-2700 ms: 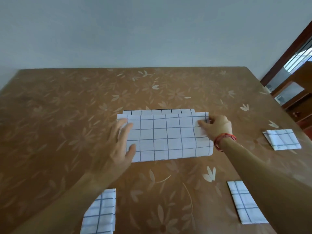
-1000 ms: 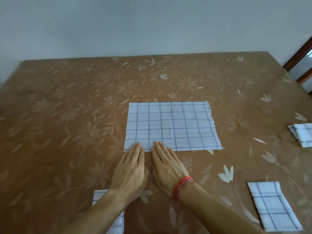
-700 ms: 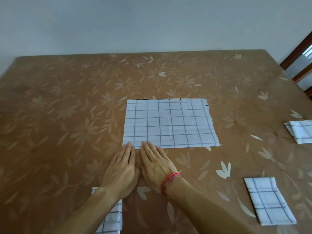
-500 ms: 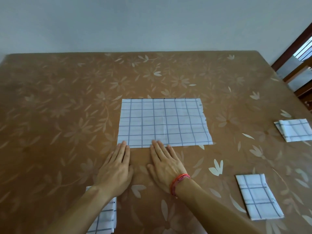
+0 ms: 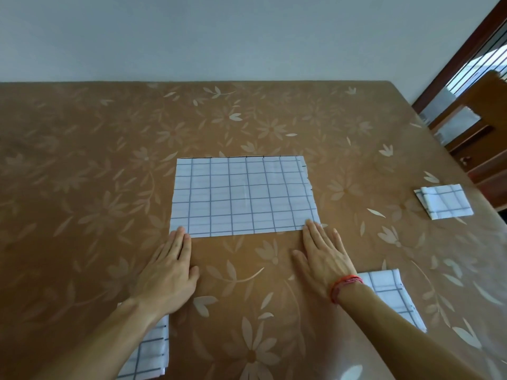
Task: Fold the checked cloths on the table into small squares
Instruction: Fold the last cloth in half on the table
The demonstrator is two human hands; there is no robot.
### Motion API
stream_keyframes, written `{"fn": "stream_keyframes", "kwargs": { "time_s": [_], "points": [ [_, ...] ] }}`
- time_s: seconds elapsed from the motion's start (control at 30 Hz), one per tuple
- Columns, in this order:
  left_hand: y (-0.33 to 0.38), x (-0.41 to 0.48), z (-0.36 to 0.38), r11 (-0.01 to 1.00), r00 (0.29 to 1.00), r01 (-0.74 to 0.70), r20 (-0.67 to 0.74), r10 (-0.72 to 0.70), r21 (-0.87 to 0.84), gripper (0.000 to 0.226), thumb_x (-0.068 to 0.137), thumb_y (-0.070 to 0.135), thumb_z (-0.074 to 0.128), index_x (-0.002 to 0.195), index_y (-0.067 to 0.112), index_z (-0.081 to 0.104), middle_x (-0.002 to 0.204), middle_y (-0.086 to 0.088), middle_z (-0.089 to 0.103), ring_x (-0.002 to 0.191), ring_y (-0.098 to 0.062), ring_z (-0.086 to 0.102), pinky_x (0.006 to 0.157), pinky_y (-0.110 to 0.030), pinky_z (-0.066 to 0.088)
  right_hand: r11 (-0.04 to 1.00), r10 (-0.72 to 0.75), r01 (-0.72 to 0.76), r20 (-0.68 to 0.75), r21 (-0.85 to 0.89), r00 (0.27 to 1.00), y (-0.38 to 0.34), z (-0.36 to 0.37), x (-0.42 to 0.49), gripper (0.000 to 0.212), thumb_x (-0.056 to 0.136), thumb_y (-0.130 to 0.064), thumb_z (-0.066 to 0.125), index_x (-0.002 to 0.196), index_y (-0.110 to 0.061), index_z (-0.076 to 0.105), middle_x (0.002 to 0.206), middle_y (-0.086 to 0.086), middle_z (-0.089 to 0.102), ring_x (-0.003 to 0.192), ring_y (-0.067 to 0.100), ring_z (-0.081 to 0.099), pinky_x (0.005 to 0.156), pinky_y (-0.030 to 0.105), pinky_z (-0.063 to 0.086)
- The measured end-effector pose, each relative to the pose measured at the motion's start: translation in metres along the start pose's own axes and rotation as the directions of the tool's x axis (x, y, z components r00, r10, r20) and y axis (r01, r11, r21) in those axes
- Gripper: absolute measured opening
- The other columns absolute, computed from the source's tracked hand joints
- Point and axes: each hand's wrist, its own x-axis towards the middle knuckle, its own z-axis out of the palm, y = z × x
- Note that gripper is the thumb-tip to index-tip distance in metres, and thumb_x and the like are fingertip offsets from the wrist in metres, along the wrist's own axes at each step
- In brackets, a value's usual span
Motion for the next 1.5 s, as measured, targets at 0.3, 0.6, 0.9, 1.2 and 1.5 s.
{"fn": "stream_keyframes", "kwargs": {
  "time_s": [0.3, 0.6, 0.9, 1.2, 1.5],
  "points": [
    [-0.002, 0.002, 0.002, 1.000, 1.000, 0.000, -0.010, -0.001, -0.022, 0.070, 0.103, 0.040, 0.024, 0.150, 0.008, -0.016, 0.156, -0.003, -0.028, 0.140, -0.010, -0.027, 0.116, -0.027, -0.010, 0.964, 0.129, -0.090, -0.143, 0.249, 0.981, -0.010, -0.028, 0.020, 0.041, 0.096, -0.042, 0.042, 0.130, -0.020, 0.049, 0.132, -0.003, 0.049, 0.118, 0.020, 0.044, 0.099, 0.034, 0.034],
    [-0.003, 0.005, 0.005, 1.000, 0.999, 0.007, -0.040, -0.007, -0.004, 0.072, 0.102, 0.043, 0.027, 0.151, 0.009, -0.014, 0.153, 0.001, -0.031, 0.138, -0.008, -0.028, 0.113, -0.024, -0.012, 0.624, 0.475, -0.376, 0.050, 0.685, 0.879, -0.005, -0.062, 0.090, 0.060, 0.078, -0.047, 0.062, 0.126, -0.011, 0.053, 0.112, 0.003, 0.058, 0.110, 0.023, 0.053, 0.091, 0.038, 0.048],
    [-0.002, 0.006, 0.003, 0.999, 0.999, 0.027, -0.021, -0.028, -0.020, 0.072, 0.103, 0.044, 0.028, 0.152, 0.014, -0.016, 0.154, 0.003, -0.032, 0.135, -0.005, -0.030, 0.113, -0.022, -0.010, 0.238, 0.542, -0.416, 0.235, 0.878, 0.807, -0.001, -0.074, 0.121, 0.051, 0.055, -0.046, 0.074, 0.080, -0.003, 0.070, 0.072, 0.008, 0.067, 0.064, 0.026, 0.061, 0.064, 0.036, 0.052],
    [-0.005, 0.007, 0.006, 1.000, 0.999, 0.019, -0.047, -0.020, -0.022, 0.071, 0.102, 0.046, 0.030, 0.155, 0.016, -0.007, 0.156, 0.004, -0.028, 0.134, -0.003, -0.029, 0.117, -0.025, -0.004, 0.110, 0.478, -0.484, 0.381, 0.868, 0.792, 0.001, -0.078, 0.115, 0.034, 0.072, -0.026, 0.082, 0.072, -0.005, 0.055, 0.036, 0.001, 0.049, 0.025, 0.016, 0.042, 0.035, 0.019, 0.037],
    [-0.005, 0.005, 0.003, 0.999, 0.998, 0.002, -0.070, -0.005, -0.042, 0.072, 0.102, 0.047, 0.029, 0.154, 0.016, -0.010, 0.157, 0.006, -0.028, 0.136, -0.002, -0.028, 0.119, -0.025, -0.001, 0.024, 0.505, -0.356, 0.296, 0.934, 0.811, 0.002, -0.087, 0.112, 0.031, 0.068, -0.023, 0.085, 0.084, -0.006, 0.065, 0.077, 0.008, 0.070, 0.064, 0.024, 0.069, 0.054, 0.030, 0.055]
  ]
}}
